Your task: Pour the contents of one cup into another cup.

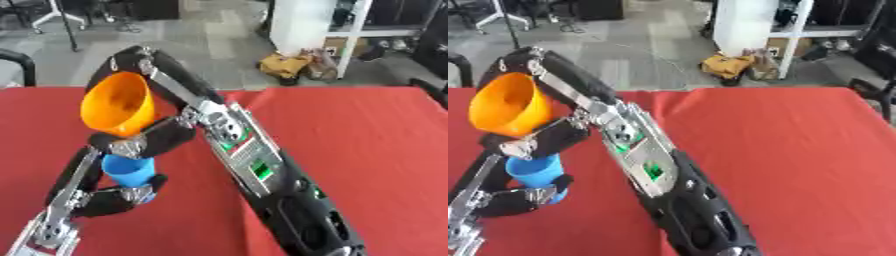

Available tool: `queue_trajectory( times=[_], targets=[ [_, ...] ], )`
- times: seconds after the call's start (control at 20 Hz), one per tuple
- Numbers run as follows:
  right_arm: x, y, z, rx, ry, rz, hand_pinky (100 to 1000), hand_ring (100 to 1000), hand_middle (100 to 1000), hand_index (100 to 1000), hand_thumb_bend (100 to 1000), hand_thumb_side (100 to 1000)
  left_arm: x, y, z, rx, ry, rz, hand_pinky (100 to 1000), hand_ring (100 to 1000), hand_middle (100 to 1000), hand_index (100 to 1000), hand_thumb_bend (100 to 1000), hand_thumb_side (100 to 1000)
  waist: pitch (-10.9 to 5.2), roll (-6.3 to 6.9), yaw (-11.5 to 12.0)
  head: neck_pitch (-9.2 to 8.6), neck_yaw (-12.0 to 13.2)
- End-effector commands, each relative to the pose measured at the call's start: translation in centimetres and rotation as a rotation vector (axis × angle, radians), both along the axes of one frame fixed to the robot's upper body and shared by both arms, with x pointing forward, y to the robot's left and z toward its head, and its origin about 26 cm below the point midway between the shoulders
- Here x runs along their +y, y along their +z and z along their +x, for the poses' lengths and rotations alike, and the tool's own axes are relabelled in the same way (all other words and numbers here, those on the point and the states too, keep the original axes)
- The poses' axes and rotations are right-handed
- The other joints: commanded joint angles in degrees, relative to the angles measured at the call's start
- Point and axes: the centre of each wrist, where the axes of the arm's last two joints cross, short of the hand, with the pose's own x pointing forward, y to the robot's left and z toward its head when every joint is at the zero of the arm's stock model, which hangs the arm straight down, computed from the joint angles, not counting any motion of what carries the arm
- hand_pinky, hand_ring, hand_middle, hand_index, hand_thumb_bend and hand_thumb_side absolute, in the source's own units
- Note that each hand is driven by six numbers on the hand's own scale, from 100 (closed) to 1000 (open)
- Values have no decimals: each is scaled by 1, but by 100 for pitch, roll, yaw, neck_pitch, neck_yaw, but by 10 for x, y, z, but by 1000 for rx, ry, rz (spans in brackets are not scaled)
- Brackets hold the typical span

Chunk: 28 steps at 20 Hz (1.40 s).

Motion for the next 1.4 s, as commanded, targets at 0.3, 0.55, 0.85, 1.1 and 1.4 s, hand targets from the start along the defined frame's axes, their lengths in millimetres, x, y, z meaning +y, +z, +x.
queue_trajectory(
  times=[0.3,0.55,0.85,1.1,1.4],
  targets=[
    [-12,9,17,-132,-44,-80,410,319,216,283,130,100,3,7,-3,-26,-38,50,390,392,470,634,535,100,-105,10,33,-65,-3],
    [-17,10,21,-190,-47,-111,414,322,220,289,122,100,5,8,-6,-27,-57,59,390,392,470,634,541,100,-105,6,57,-65,-23],
    [-21,11,22,-252,-34,-150,417,324,224,295,116,100,8,10,-8,-30,-78,54,392,392,469,633,544,100,-111,-11,79,-65,-32],
    [-22,12,23,-295,-21,-185,417,323,226,300,102,100,9,13,-10,-35,-91,52,393,392,470,634,542,100,-115,-25,93,-66,-30],
    [-22,17,23,-375,-14,-234,417,323,230,308,100,100,10,14,-11,-37,-103,62,394,392,470,635,543,100,-117,-33,105,-63,-27]
  ],
)
